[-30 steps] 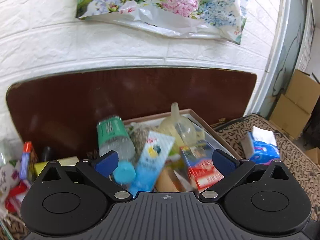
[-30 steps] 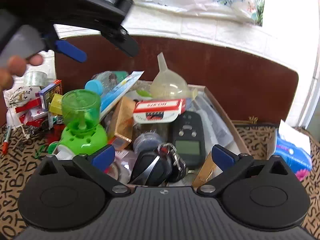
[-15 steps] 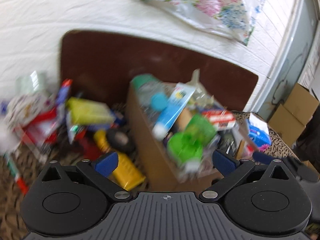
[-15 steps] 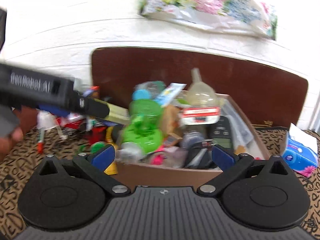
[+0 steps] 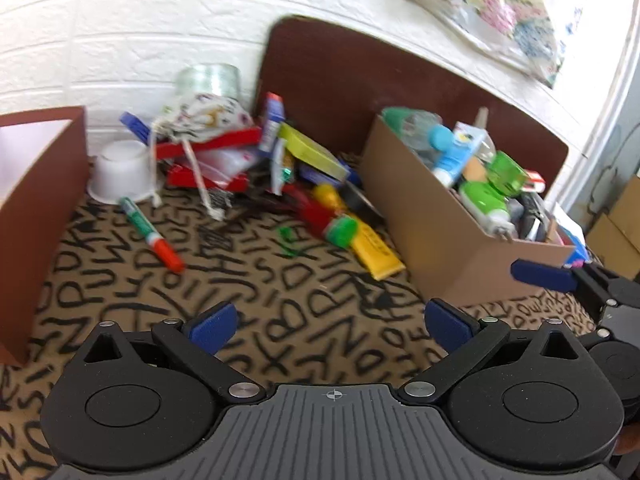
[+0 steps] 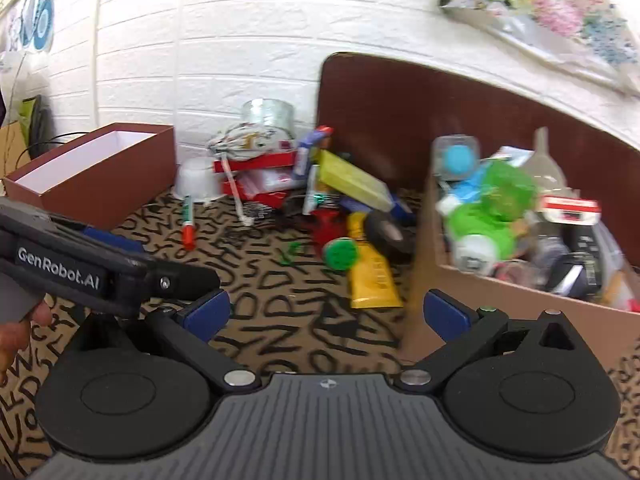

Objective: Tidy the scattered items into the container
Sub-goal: 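Lower the left tool onto the green marker and close on it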

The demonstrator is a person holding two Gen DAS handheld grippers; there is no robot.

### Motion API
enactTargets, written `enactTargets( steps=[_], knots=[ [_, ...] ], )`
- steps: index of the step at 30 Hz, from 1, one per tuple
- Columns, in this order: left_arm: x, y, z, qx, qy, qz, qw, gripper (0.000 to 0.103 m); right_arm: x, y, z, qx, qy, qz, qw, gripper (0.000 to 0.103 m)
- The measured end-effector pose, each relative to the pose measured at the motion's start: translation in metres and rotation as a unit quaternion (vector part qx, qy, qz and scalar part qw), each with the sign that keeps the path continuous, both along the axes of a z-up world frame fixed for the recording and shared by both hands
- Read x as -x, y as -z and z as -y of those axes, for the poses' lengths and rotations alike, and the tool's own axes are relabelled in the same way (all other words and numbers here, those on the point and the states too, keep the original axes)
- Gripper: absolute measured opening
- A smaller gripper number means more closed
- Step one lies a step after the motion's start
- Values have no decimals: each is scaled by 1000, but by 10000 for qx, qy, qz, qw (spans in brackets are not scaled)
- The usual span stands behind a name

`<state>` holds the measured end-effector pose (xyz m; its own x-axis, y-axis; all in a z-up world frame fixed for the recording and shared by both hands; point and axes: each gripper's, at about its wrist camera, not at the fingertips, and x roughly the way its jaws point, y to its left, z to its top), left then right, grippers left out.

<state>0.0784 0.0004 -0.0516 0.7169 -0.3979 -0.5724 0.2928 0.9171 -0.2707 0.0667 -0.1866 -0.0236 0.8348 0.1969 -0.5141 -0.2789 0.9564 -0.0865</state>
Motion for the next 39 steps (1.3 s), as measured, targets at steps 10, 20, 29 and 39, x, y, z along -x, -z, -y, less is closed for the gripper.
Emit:
enactTargets(
  steps=[10, 20, 29, 39],
  knots=[
    [-32, 27, -44, 115, -419, -232, 9988, 99, -34, 21, -28, -51, -140, -272, 9995, 101],
    [-86, 45, -72, -25, -760, -539, 9956, 83, -77, 48, -73, -70, -669, -613, 9959, 85],
    [-140, 62, -96, 14, -1106, -898, 9898, 63, -118, 66, -109, -207, -1117, -925, 9892, 63],
    [-171, 65, -105, -9, -1238, -960, 9877, 53, -152, 77, -152, -240, -1434, -994, 9844, 38]
  ],
)
